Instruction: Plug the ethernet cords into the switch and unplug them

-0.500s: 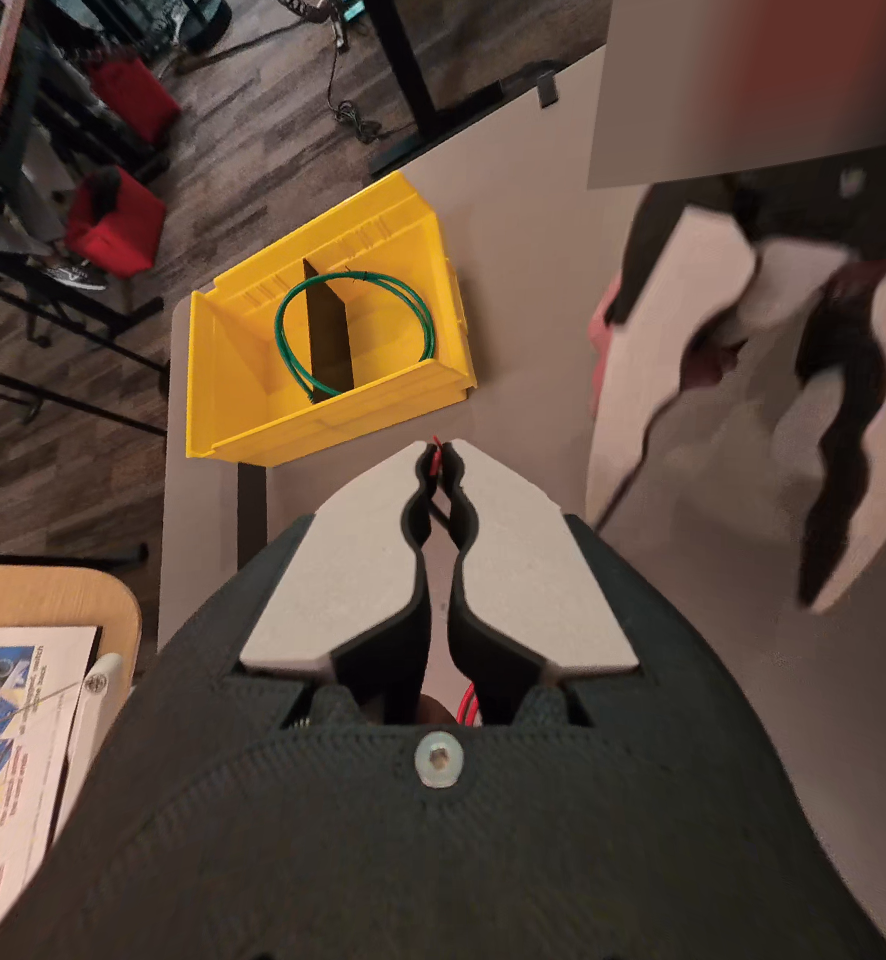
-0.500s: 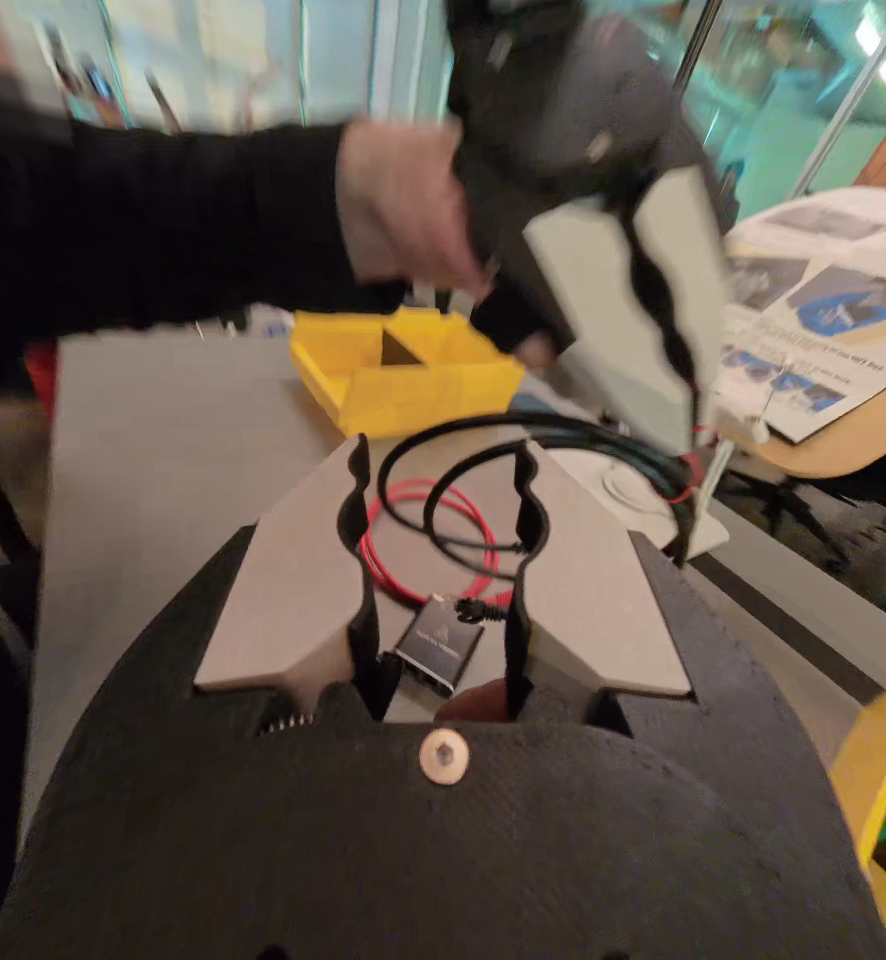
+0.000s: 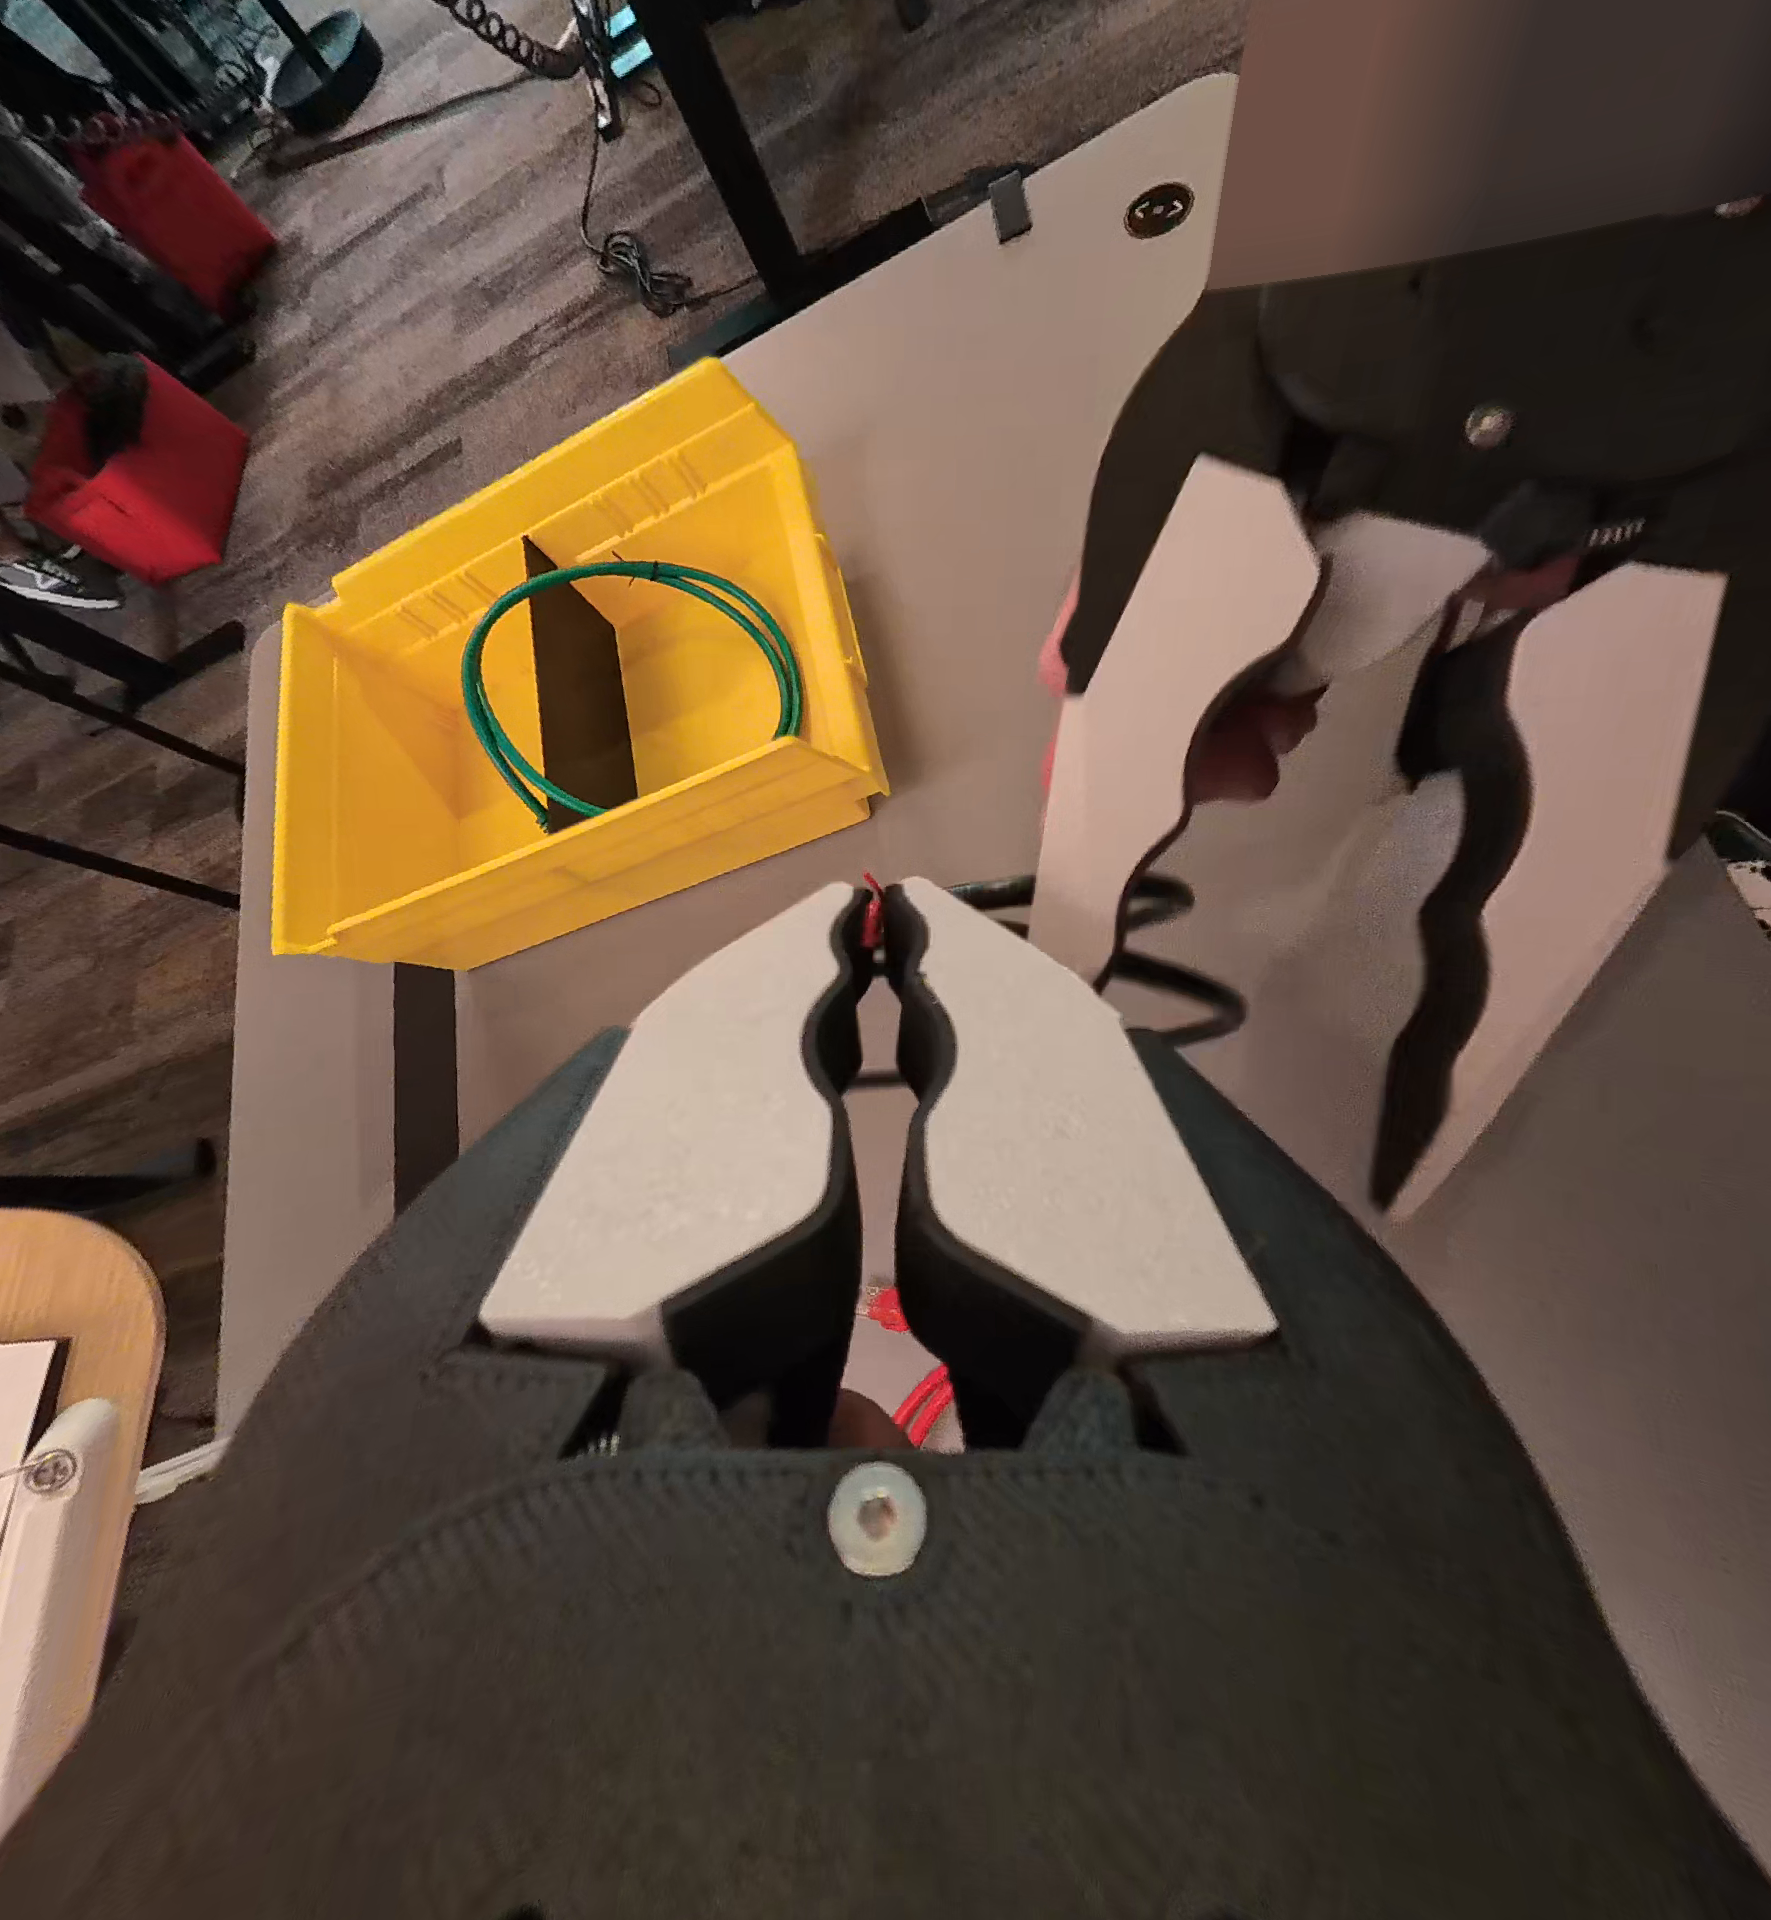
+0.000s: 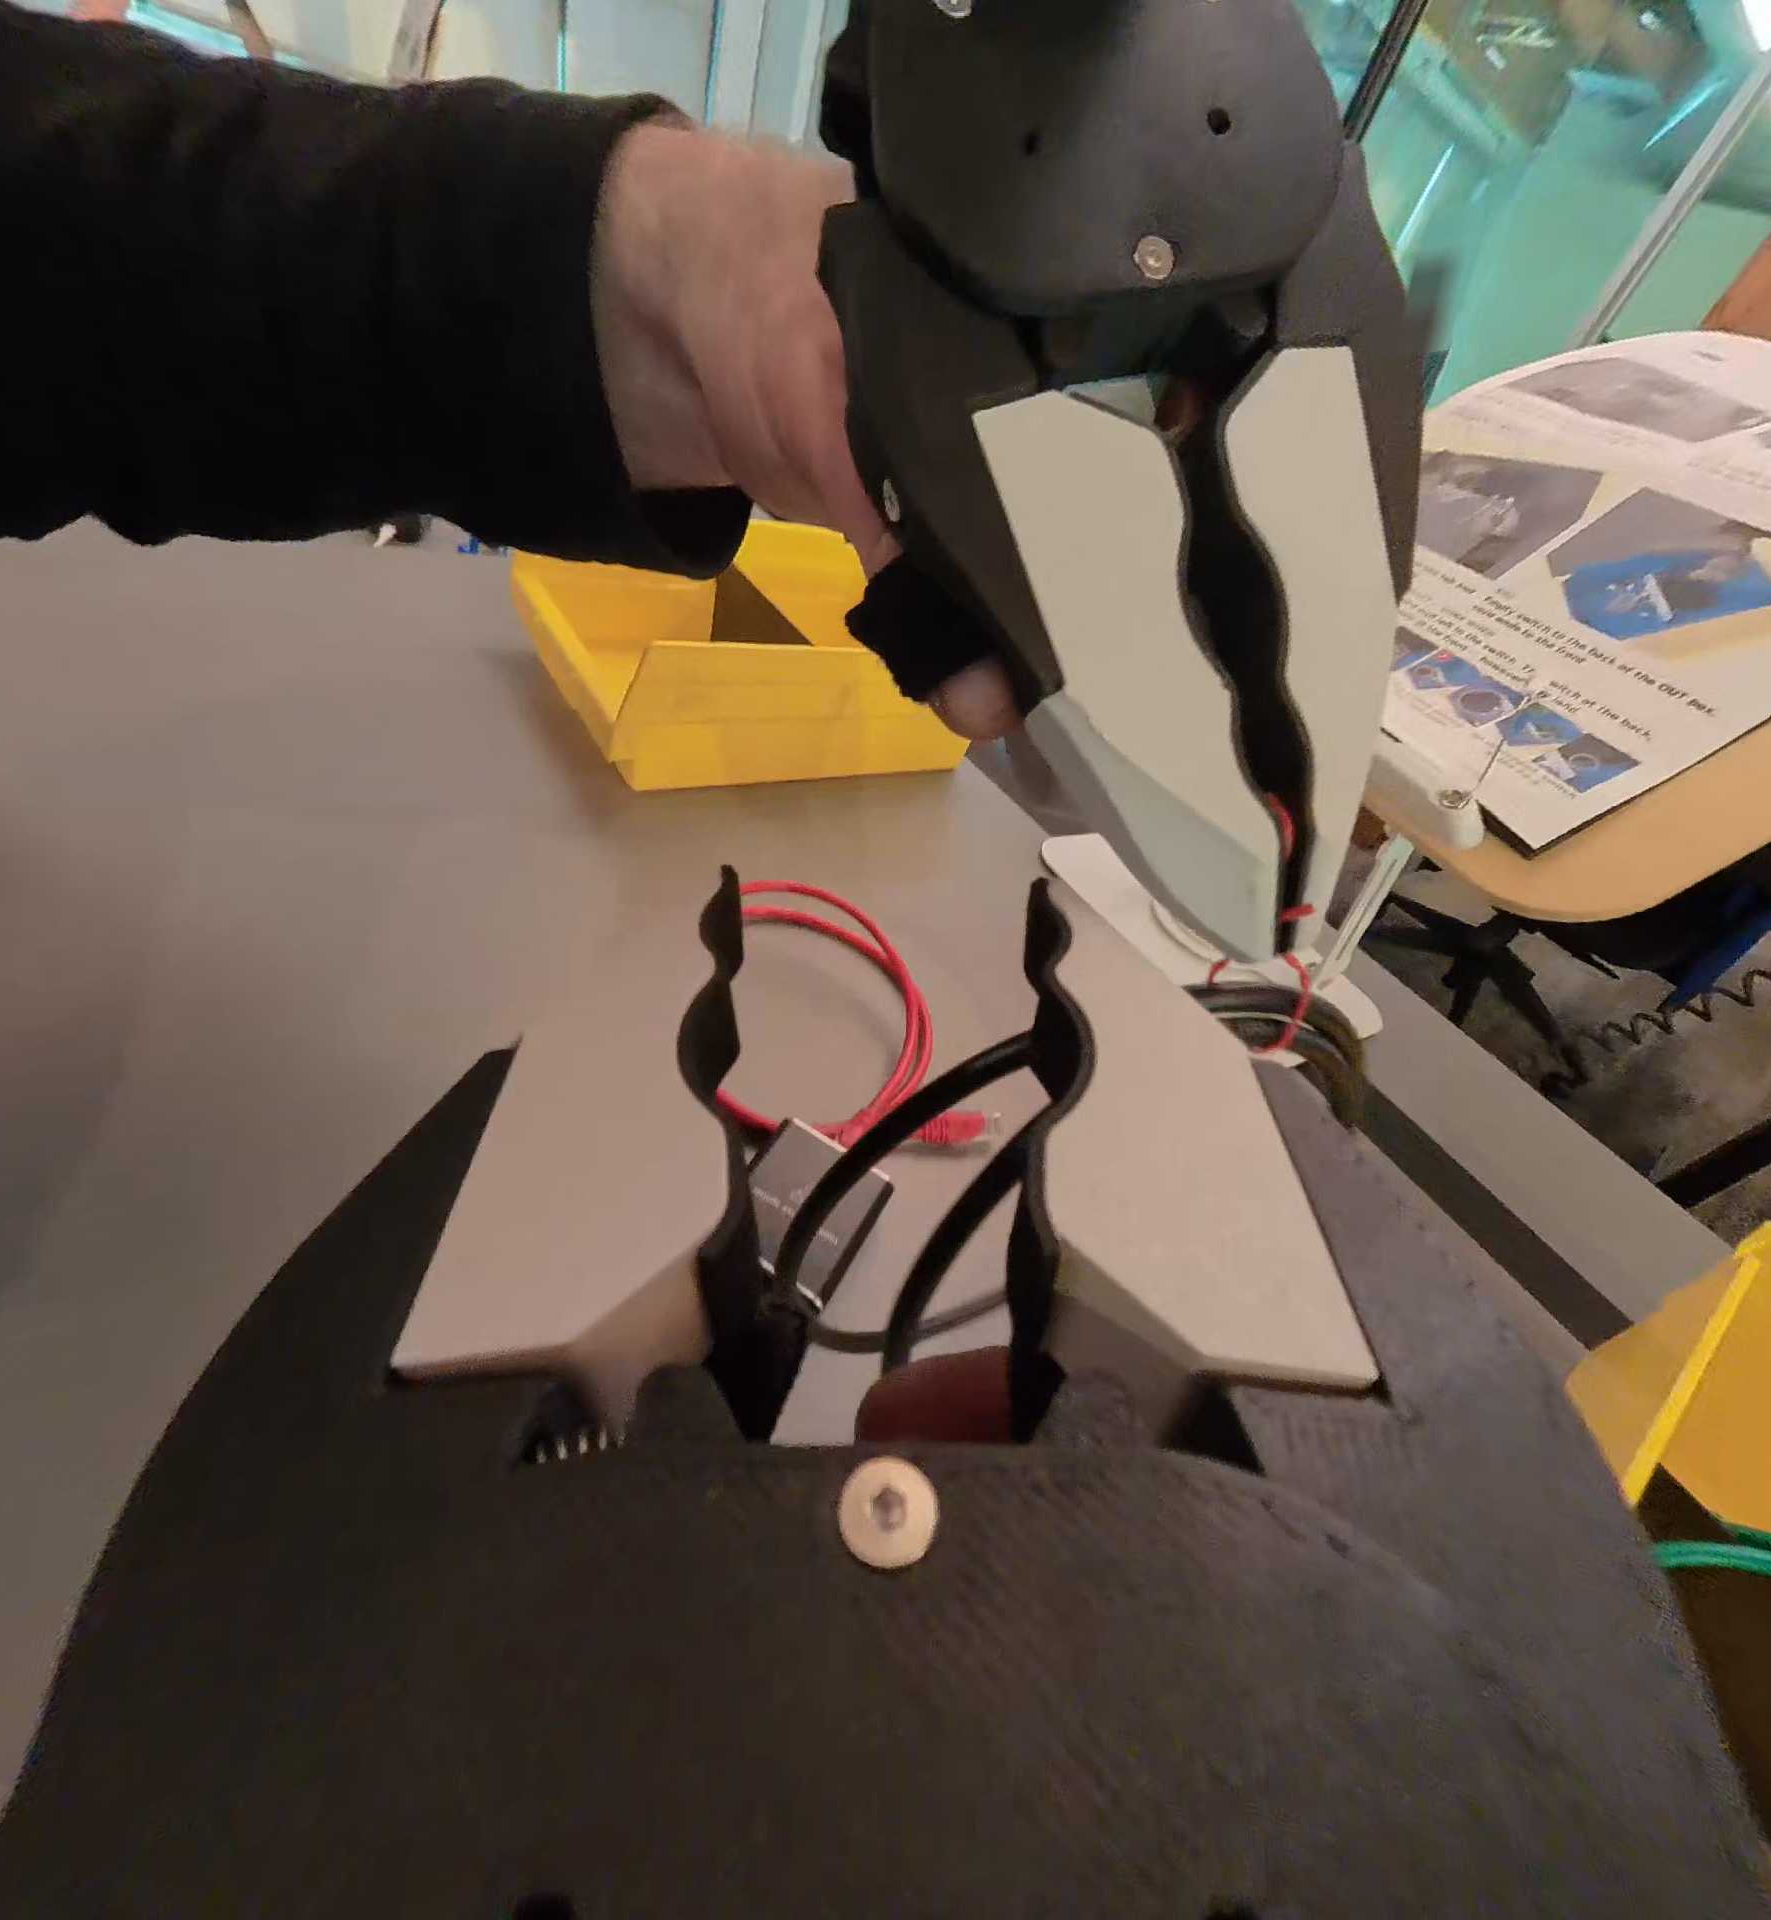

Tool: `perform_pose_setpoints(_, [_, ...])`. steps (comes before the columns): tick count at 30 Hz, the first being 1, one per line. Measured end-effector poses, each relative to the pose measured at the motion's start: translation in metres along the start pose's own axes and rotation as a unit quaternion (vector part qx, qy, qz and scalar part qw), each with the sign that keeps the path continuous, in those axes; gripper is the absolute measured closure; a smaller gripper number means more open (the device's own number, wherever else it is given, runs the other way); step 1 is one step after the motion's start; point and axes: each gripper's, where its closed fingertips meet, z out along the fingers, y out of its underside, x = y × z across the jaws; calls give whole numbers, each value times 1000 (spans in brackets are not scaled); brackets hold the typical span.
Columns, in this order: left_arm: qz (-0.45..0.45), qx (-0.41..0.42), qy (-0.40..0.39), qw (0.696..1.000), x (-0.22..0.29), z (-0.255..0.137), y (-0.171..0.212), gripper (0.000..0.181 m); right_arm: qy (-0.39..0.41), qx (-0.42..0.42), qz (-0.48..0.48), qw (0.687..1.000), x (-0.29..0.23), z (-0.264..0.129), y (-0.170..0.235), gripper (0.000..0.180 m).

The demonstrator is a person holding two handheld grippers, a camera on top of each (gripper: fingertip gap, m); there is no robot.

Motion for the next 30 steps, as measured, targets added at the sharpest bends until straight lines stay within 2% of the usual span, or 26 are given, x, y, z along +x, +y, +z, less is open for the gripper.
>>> perform_pose_setpoints(1, [-2,0,-1,1000,-1,0,3,179,-4,-4,-3,1000,-1,-4,1,124])
perform_pose_setpoints(5, [-30,11,-5,999,-4,3,11,179,22,3,-10,1000,9,-24,1,123])
perform_pose_setpoints(9, [-30,30,10,999,4,2,10,179,15,16,-22,1000,10,-41,-6,119])
perform_pose_setpoints(11, [-13,36,23,999,10,-2,8,179,1,26,-34,999,16,-53,-14,130])
perform_pose_setpoints(14, [9,48,46,998,19,-10,1,179,-19,45,-9,999,44,-68,-25,134])
perform_pose_setpoints(18, [11,42,43,998,19,-14,-2,179,-100,-6,-19,995,44,-72,-17,152])
perform_pose_setpoints(20, [-2,40,33,999,15,-14,0,179,-132,-33,-7,991,31,-70,-9,152])
perform_pose_setpoints(22, [-1,44,40,998,17,-14,0,179,-128,-50,-23,990,22,-67,2,145])
perform_pose_setpoints(24, [13,44,56,997,22,-14,1,179,-116,-54,-49,991,22,-68,6,143])
perform_pose_setpoints(27, [56,54,117,990,44,-20,-5,179,-117,-16,-36,992,42,-75,-14,144])
perform_pose_setpoints(30, [100,61,183,976,69,-30,-20,179,-163,-3,-47,986,57,-66,-30,152])
